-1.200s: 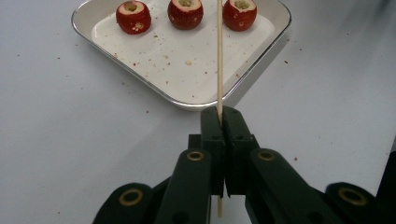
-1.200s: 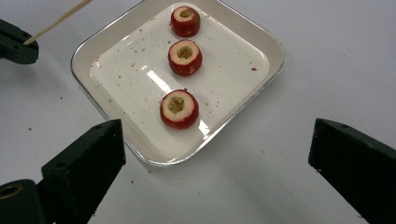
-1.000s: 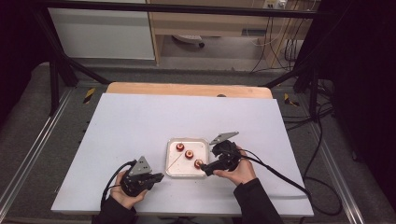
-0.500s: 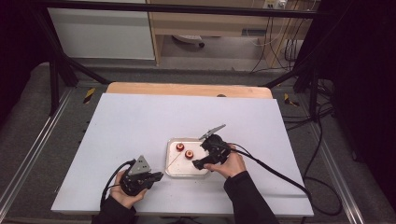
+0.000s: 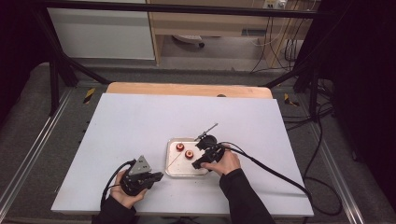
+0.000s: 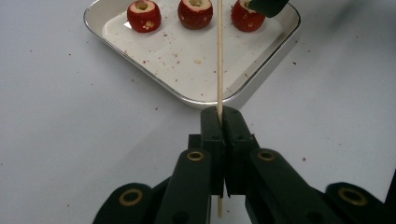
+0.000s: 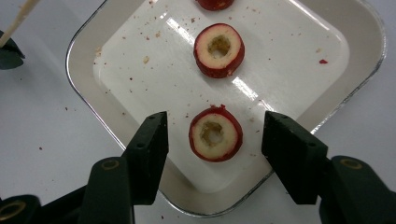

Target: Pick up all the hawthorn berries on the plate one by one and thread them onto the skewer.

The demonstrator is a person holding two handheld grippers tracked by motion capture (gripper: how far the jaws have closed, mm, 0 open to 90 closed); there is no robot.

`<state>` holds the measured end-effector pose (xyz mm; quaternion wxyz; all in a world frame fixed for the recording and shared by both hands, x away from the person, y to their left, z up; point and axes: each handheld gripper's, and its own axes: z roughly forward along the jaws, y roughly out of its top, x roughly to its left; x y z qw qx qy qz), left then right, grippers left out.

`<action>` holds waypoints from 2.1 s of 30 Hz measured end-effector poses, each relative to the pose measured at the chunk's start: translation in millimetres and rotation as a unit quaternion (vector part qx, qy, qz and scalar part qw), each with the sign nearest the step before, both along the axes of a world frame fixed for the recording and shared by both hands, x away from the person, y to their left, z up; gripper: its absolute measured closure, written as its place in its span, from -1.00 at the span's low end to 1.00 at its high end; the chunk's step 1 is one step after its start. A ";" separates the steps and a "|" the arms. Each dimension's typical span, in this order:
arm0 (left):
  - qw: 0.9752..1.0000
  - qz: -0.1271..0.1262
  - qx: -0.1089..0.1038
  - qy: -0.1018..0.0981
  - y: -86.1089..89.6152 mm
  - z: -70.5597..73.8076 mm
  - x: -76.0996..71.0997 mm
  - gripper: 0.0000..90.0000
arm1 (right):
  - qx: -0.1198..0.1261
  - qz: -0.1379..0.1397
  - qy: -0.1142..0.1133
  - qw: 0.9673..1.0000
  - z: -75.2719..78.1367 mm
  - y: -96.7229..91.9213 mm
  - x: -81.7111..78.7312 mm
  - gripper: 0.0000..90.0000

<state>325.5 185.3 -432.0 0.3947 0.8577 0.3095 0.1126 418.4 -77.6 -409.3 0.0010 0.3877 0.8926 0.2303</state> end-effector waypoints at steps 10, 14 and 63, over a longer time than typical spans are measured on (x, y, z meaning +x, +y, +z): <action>1.000 -0.001 0.002 0.002 -0.6 -0.5 0.2 0.96 | 0.003 -0.006 0.026 1.000 -5.4 1.5 5.6 0.20; 1.000 -0.003 0.003 0.002 -1.4 -0.9 0.2 0.96 | -0.001 -0.005 0.030 1.000 -7.5 2.0 6.7 0.23; 0.997 0.063 -0.046 -0.009 -10.0 6.1 -3.0 0.96 | 0.295 -0.128 -0.095 0.942 26.2 -37.5 -9.1 0.35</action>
